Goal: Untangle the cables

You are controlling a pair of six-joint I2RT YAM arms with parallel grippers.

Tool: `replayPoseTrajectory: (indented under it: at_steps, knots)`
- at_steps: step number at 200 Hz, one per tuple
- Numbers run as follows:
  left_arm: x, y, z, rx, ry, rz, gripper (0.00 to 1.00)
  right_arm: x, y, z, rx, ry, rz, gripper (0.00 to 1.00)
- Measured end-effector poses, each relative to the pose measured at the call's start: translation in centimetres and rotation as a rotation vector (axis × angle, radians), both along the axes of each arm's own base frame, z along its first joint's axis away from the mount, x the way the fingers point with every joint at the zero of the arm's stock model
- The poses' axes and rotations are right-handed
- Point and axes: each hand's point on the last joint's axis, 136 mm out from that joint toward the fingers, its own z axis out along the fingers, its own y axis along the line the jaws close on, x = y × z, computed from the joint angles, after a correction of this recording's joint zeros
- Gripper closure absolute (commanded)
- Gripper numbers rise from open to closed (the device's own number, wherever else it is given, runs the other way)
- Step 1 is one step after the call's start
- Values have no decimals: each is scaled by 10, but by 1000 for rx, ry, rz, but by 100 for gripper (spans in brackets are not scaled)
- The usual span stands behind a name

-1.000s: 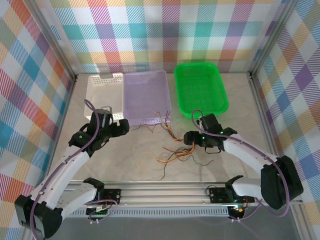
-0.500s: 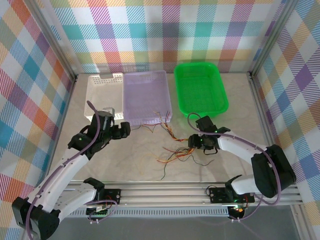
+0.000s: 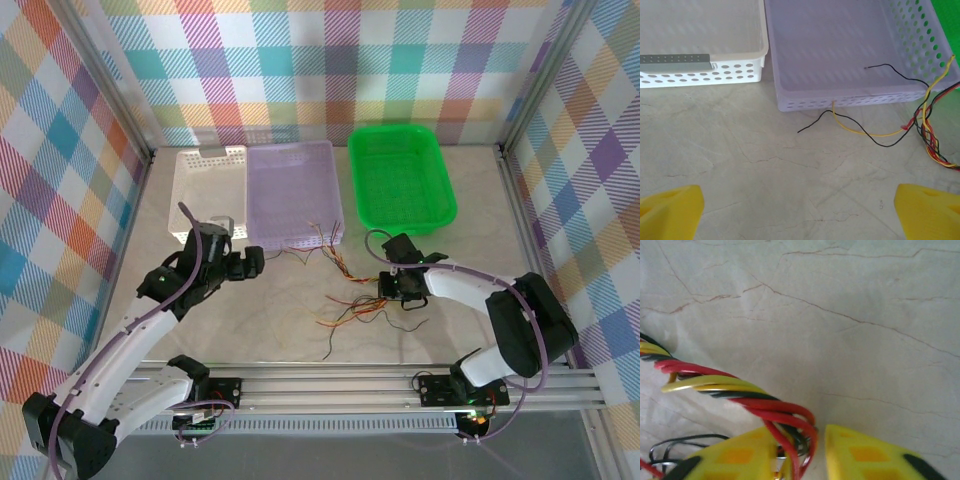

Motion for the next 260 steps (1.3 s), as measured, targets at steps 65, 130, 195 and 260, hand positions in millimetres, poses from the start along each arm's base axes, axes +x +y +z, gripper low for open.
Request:
replayPoseTrajectory:
  at_steps: [65,130,195,260]
  knots:
    - [-19,-52,14,-214,21,-68,7,11,7,29,44,-93,12,100]
    - [-50,-132,5,-299,64,-198,7,20,23,84,159,-276,105,100]
    - [-65,-185,-13,-161,43,-286,12,11,50,121,302,-369,283,100]
    - [-62,-183,-6,-210,-36,-253,27,-5,77,145,466,-392,431,100]
